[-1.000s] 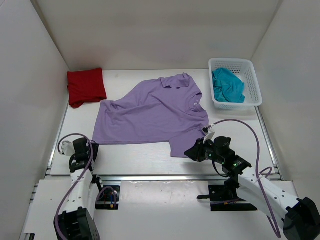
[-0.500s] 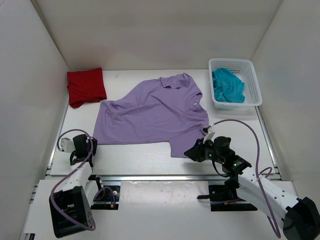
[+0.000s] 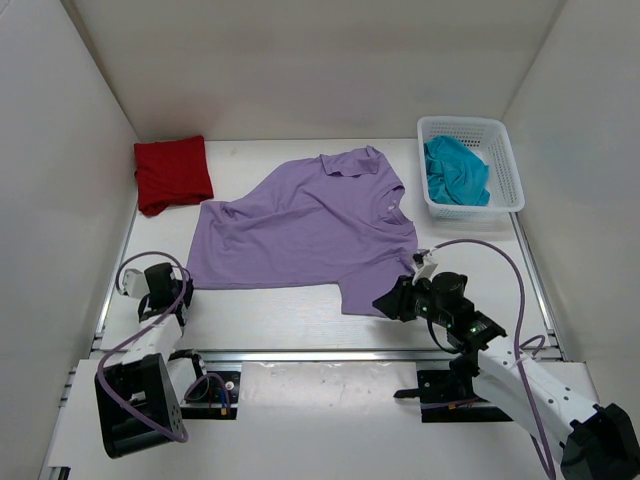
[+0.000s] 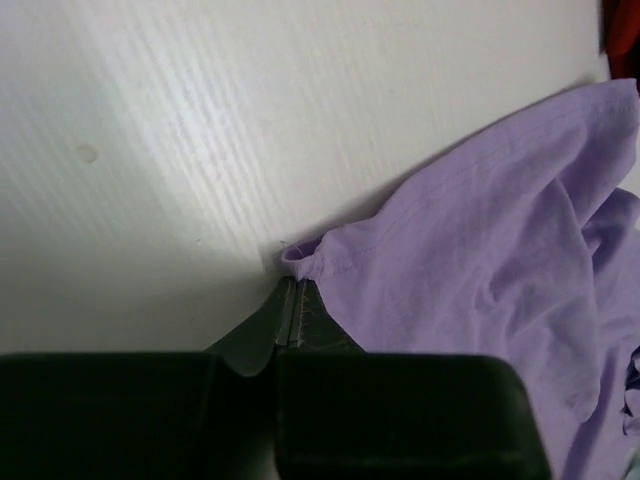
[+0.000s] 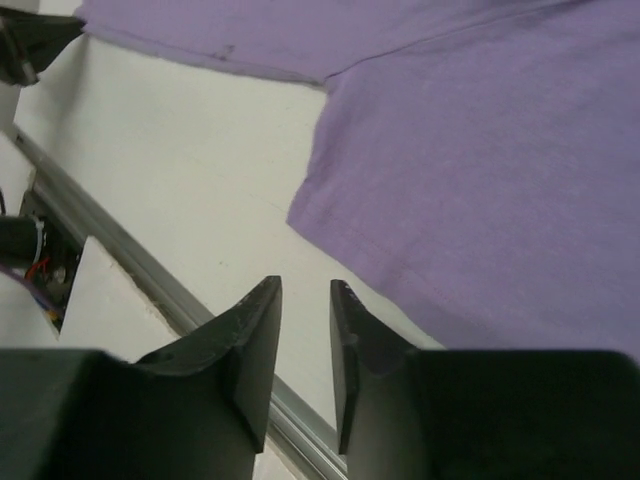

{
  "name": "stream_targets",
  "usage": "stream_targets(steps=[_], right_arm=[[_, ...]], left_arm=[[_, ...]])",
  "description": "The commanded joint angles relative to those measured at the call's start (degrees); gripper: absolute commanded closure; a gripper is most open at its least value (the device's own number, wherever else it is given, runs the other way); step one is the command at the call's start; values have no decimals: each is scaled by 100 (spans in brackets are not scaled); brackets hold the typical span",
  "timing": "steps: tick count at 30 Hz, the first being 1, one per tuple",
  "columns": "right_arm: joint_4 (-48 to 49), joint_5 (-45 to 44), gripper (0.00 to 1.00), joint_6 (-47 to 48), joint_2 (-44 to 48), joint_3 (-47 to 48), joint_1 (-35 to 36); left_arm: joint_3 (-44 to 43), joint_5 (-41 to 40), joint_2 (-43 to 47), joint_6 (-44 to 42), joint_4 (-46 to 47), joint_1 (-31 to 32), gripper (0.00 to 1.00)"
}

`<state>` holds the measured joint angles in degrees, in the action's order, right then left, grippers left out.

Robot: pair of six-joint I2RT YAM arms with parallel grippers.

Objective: Fold and stack the t-shirts
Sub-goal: Flatten out the tshirt

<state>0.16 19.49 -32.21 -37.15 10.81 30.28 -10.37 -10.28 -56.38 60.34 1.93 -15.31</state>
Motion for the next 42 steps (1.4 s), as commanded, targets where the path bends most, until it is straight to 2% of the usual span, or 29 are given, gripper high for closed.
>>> stream_targets(steps=[1,4,7,10,13,17,21,26,28,30,37,42], right_arm=[[-410,-391,74,-23,242,-17,-250],[-841,-673,69,-66,217,0,-444],[-1183,-1173,62,-207,173,131,-339],[-1649,-1718,59,-277,33,333,-330],[-2317,-2296,61,-417,-143,754,-313],[-3047,-2853,59,-541,-362,1230,-260],[-3373,-2854,61,-637,-968,1441,-304],[-3812,-3161,62,-953,-1119,1565,-14],[-3866,-3162,62,-1033,-1136,1565,-31],[-3683,-2734,62,-955,-1276,1460,-153],[-3155,-2274,66,-981,-1489,1125,-294],[-2742,-1528,80,-858,-1409,695,-795]], left_arm=[[-491,-44,-66,-565,-62,-24,100],[-807,-27,-110,-970,-44,159,100],[-1211,44,-250,-1383,-70,221,100],[-1511,280,-347,-1639,105,283,100],[-1801,326,-417,-1762,254,537,100],[-1636,334,-225,-1753,693,932,100],[-1302,466,-66,-1657,975,1188,100],[-941,659,372,-1578,1177,1372,100],[-940,703,435,-1604,1204,1426,100],[-932,738,540,-1595,1160,1635,100],[-695,861,593,-1560,1309,1680,100],[-651,984,575,-1533,1389,1611,100]])
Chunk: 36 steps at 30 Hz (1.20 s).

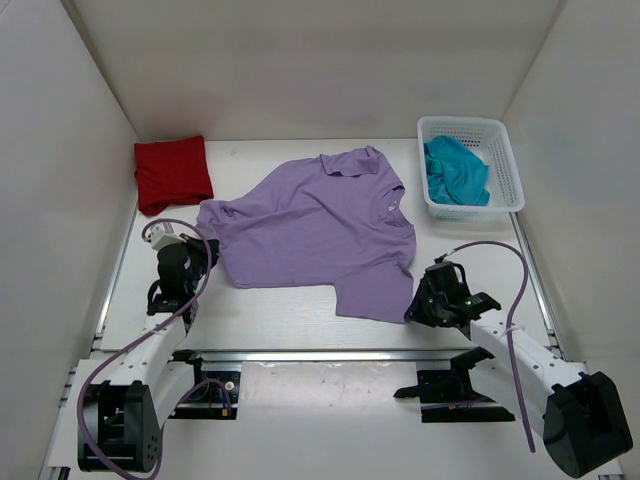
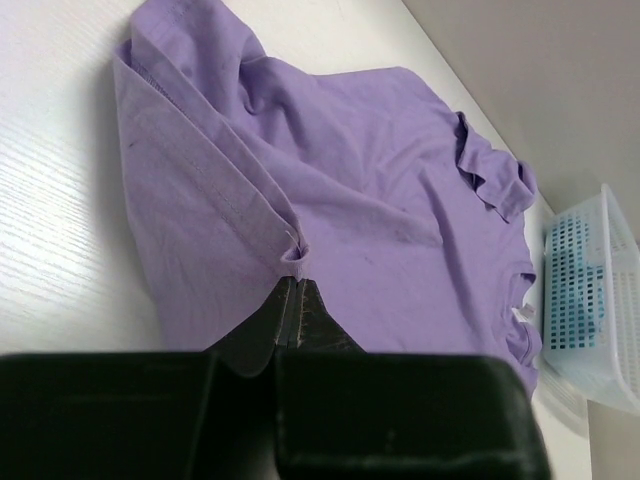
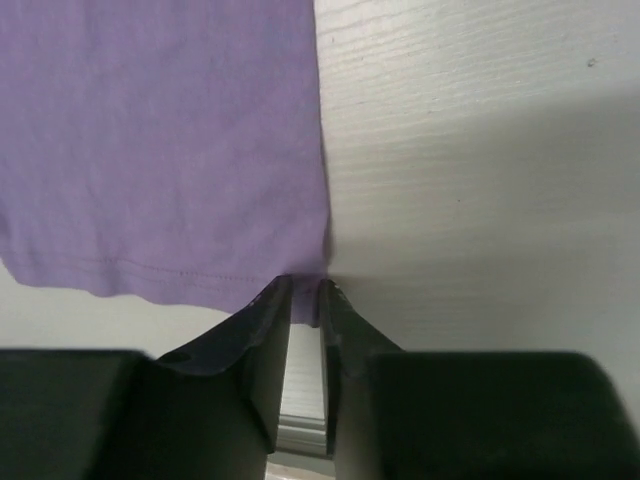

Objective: Fold and stack the t-shirts
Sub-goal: Flatten out the tshirt

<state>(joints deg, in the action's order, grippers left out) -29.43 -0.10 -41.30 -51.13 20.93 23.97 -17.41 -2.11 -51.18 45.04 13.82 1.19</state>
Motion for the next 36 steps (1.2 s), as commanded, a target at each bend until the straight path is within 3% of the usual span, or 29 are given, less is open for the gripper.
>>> stream_targets(steps=[1,5,9,13,17,19,24,26,31,36], right_arm=[[253,467,84,17,-37,-352,-182],[455,773,99,60,-29,-405,-374],[570,1047,100,192,191,-169,-682],[193,652,100,491,411,911,-604],[-587,-706,100,999,500,2902,-8],[-966,-1306,100,1298,211,3898,527],[-1433,-3168,100,2316,-536,6953,1609],[-1460,-3479,100,2766,-984,8055,1901],[-1496,-3504,100,4039,-2372,11304,2207],[191,-3805,99,5254,-2629,11345,2455]], left_arm=[[71,167,55,31,217,-49,100],[115,167,47,58,261,-49,100],[71,193,20,40,182,-75,100],[-192,560,247,40,42,39,100],[-2032,318,268,-915,-1114,731,100],[-3114,517,82,-1180,-1722,734,100],[-4864,2282,-304,-936,-2207,-678,100],[-5552,2652,-445,-778,-2410,-1137,100],[-7222,2496,-849,-760,-3008,-1349,100],[-7777,2725,-1192,-434,-2964,-1385,100]])
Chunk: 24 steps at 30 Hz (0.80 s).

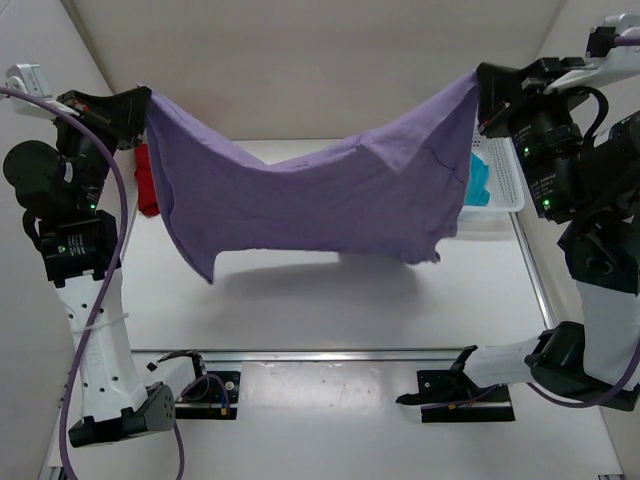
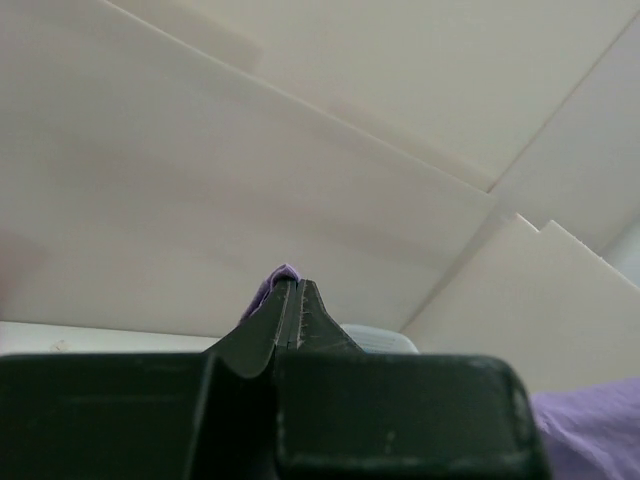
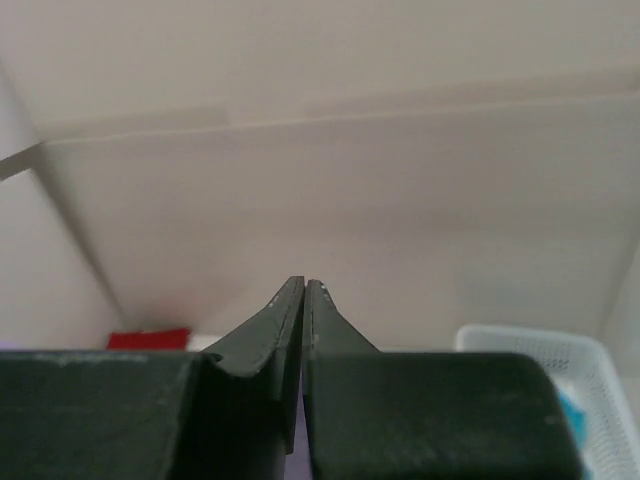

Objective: Fold and stack the t-shirts
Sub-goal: Flatten out the tshirt

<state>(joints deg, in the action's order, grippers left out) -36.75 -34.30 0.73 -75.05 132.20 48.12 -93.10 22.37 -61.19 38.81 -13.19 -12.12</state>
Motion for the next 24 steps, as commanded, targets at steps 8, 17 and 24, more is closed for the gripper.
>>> stream_targets(steps=[8,17,24], right_arm=[[1693,1321,100,1051,-1345,96,-2079],[590,4405,100,-336,-3856,656,-3914],[1555,4539,100,-1057,-4028,1281,-4372]], left_arm=[[695,-871,-586,-345,-26,453,100],[1586,-1270,-2263,-585,484,1141,100],[-1126,-1271,-3889,-620,-200,1432,100]])
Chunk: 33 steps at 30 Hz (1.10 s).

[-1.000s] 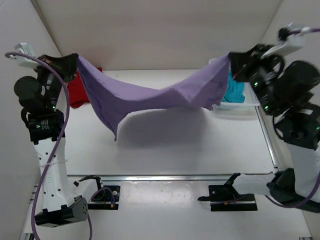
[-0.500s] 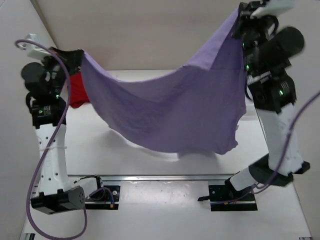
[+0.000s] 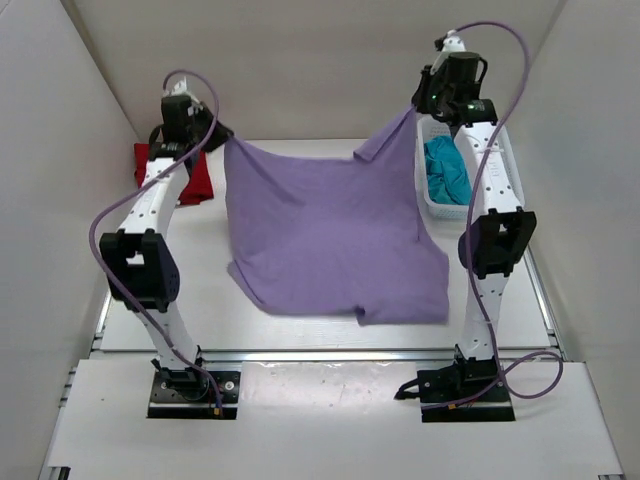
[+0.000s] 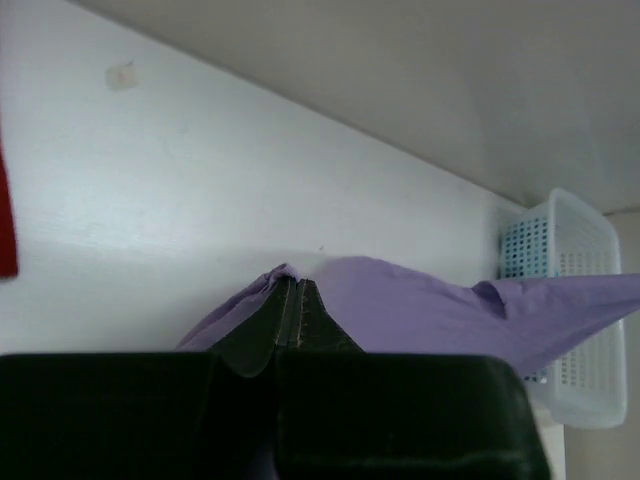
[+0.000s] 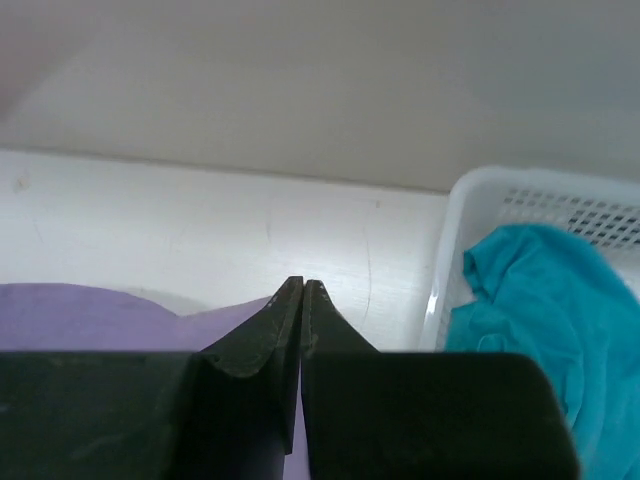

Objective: Fold and stack the t-shirts
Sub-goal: Flatten out the tshirt

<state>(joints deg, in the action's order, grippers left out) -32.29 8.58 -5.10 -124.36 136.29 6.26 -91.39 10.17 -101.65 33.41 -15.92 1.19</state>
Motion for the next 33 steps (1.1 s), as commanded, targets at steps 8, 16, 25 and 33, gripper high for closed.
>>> stream_targets(steps=[8,16,25,33], right_arm=[[2412,750,100,-1308,2020,794,-617],[1711,997,100,-1029,2696,-215,-758],[2270,697,100,-807,4742,-4965,-503],[1763,-181,100,-1413,6930,-8923,682]], left_arm=[[-2973,186,-22,464,-35,-751,100],[-1771,248,785,448,378,-1068,100],[1471,47,2164,229,1311,-1060,100],[4733,-236,3703,-212,1373,-1042,100]])
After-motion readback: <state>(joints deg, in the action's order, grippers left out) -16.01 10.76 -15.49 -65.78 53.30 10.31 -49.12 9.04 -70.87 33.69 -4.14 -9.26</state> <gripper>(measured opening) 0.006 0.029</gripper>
